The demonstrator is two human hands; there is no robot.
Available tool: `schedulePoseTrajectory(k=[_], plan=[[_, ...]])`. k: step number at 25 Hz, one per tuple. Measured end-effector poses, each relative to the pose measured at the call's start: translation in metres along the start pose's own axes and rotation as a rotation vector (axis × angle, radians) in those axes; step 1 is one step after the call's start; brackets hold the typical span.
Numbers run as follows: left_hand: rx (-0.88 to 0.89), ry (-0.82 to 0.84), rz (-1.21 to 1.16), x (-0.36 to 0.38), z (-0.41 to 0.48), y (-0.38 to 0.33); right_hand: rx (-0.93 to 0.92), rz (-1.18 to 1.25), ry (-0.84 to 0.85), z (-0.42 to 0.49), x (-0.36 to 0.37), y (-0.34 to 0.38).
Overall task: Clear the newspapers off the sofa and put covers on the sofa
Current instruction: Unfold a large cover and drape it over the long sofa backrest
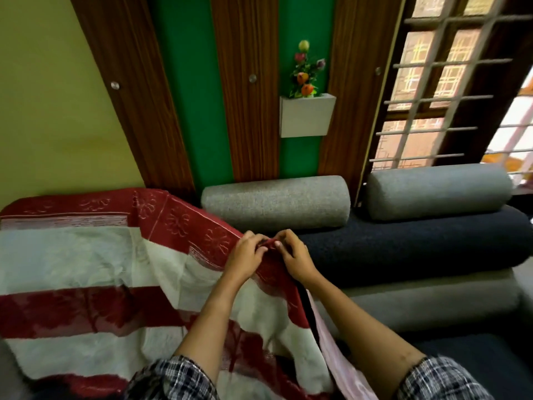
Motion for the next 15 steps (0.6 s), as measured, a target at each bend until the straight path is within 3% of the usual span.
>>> schedulePoseTrajectory(k=[4,7,9,12,15], plan=[[0.083,-0.144,0.036,-0.023,0.015,-0.031,0.065,-0.154,0.032,-0.01,-0.014,-0.029],[0.035,-0.326,-0.013,-0.045,0.017,-0.046,0.377,-0.499,0.035,-0.03,-0.036,-0.109],[-0.02,-0.386,-0.005,-0.053,0.016,-0.051,0.604,-0.397,-0.122,-0.053,-0.08,-0.145],[0.02,-0.253,0.064,-0.025,0.024,-0.072,0.593,-0.142,-0.373,-0.064,-0.143,-0.129],[0.252,0.025,0.022,0.049,0.033,-0.137,0.354,-0.167,-0.355,-0.064,-0.177,-0.073]])
Point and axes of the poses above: each hand's wrist, its own z-axis towards the middle knuckle, its own x-axis out of the palm, y = z × x, the point moved 10 cm from there along z, towards the middle knuckle, and after that the axes turned 15 degrees about x, right-handed, at the moved point
